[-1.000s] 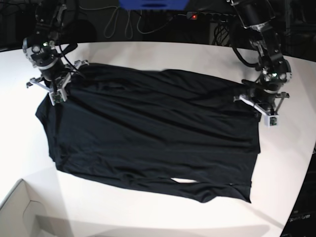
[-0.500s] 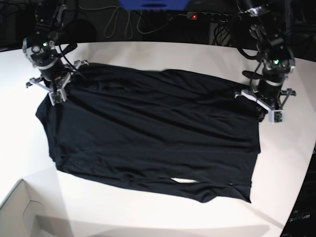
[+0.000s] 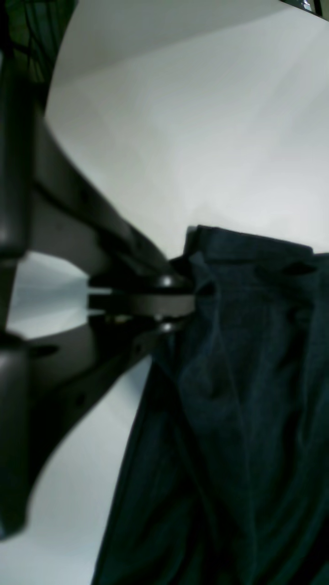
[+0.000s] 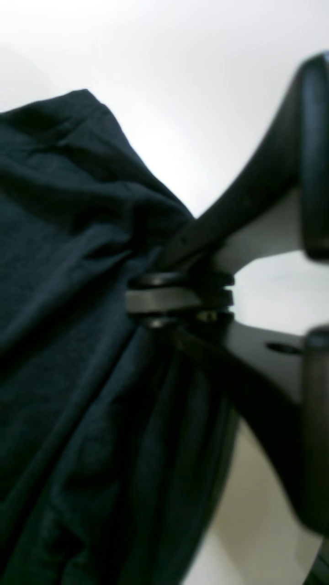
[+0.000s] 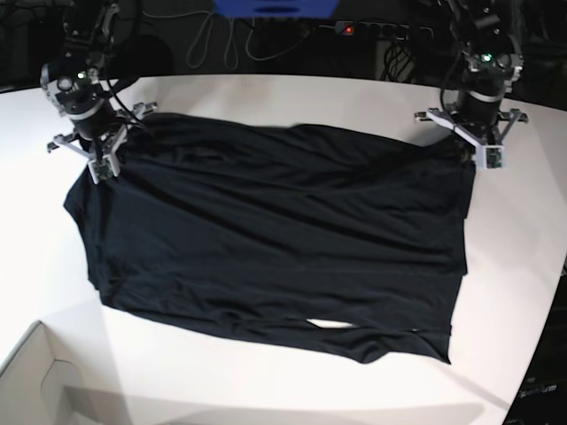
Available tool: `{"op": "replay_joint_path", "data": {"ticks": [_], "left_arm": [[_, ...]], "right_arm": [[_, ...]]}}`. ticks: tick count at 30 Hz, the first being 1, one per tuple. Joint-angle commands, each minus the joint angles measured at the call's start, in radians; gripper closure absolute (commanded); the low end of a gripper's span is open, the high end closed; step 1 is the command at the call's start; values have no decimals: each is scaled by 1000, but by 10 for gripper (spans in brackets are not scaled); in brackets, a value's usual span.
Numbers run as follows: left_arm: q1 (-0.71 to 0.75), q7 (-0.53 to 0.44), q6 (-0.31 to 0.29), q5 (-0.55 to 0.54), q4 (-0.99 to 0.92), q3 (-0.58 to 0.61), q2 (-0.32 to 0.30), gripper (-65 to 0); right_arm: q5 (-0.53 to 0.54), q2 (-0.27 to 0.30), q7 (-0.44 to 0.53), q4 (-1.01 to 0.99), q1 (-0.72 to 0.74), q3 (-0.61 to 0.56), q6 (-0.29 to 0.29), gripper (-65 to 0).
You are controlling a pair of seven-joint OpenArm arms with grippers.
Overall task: Layout the t-shirt on the table in an organized manner, then fold the t-shirt properly
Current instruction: 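Pull the grasped corners apart and away from the hem with both grippers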
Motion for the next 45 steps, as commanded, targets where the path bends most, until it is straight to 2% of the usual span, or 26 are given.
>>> {"op": "replay_joint_path", "data": {"ticks": [1, 5, 7, 9, 11, 17, 20, 26, 31, 38, 45], "left_arm": [[9, -19, 3, -5, 22, -12, -3, -1], [32, -19, 3, -9, 26, -27, -5, -1], [49, -19, 1, -72, 43, -53, -8, -1], [52, -18, -38, -161, 55, -104, -9, -1], [43, -12, -84, -201, 55, -156, -9, -2], [28, -12, -157, -191, 54, -194, -9, -2], [17, -12, -178, -194, 42, -233, -9, -2], [-27, -12, -235, -194, -23, -303, -37, -2], [-46, -12, -241, -195, -49, -302, -55, -2], [-64, -12, -241, -195, -49, -302, -55, -2], [-127, -10, -241, -191, -47, -300, -55, -2]], "right_arm": [[10, 7, 19, 18, -5, 2, 1, 0], [10, 10, 25, 21, -23, 2, 1, 0], [10, 10, 25, 18, -25, 2, 1, 0], [10, 13, 25, 10, -23, 2, 1, 0], [10, 13, 25, 7, -21, 2, 1, 0], [10, 30, 26, -22, 9, -2, 1, 0], [8, 41, 25, -101, 38, -1, 1, 0], [10, 97, 26, -240, 67, 2, 1, 0], [10, 117, 42, -265, 55, 10, 1, 0], [10, 113, 74, -203, -3, 114, 1, 0], [10, 113, 76, -147, -71, 116, 3, 0]]}}
